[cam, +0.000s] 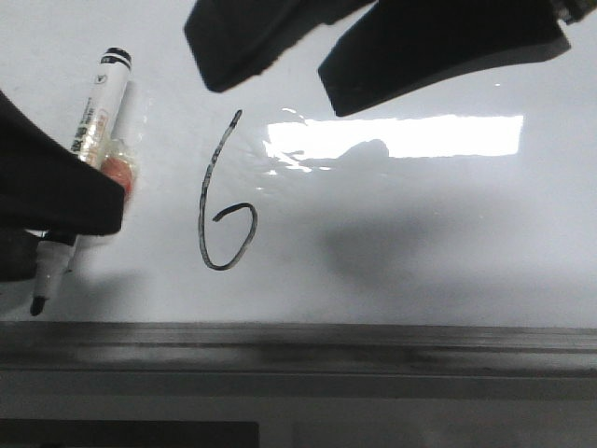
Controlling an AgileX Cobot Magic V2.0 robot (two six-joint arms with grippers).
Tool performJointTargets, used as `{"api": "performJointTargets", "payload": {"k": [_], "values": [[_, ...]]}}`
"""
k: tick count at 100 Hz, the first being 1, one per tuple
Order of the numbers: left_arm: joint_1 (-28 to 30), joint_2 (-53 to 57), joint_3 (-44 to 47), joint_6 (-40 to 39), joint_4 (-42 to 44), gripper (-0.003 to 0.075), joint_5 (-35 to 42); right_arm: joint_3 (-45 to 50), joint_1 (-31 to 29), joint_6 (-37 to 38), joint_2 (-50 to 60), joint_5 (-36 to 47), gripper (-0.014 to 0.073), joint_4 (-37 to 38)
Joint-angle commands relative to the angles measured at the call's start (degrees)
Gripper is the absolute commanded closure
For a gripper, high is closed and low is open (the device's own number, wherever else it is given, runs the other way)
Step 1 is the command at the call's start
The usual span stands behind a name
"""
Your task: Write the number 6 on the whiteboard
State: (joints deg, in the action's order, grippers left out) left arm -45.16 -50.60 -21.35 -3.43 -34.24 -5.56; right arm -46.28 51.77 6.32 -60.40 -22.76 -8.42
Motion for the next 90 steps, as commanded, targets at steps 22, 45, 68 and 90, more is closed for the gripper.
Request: {"api": "performJointTargets", "payload": {"k": [22, 45, 68, 90], "values": [[0.02, 14.27, -1.63, 0.2, 3.41, 0.0476, -0.04, 0.27, -0.26, -0.35, 9.14, 2.4, 0.0662, 0.79], [0.02, 24.46, -1.06, 1.73, 8.92, 0.0739, -2.22, 7.36, -0.26, -0.35, 20.17, 4.96, 0.0662, 2.62], [0.02, 33.53, 3.56, 8.96, 9.02, 0.0739, -1.4, 18.38, -0.26, -0.35, 34.05, 10.71, 0.0657, 5.24], [0.02, 40.39, 8.62, 12.37, 9.02, 0.0739, -1.4, 27.41, -0.26, -0.35, 46.45, 10.81, 0.0657, 6.38]]}}
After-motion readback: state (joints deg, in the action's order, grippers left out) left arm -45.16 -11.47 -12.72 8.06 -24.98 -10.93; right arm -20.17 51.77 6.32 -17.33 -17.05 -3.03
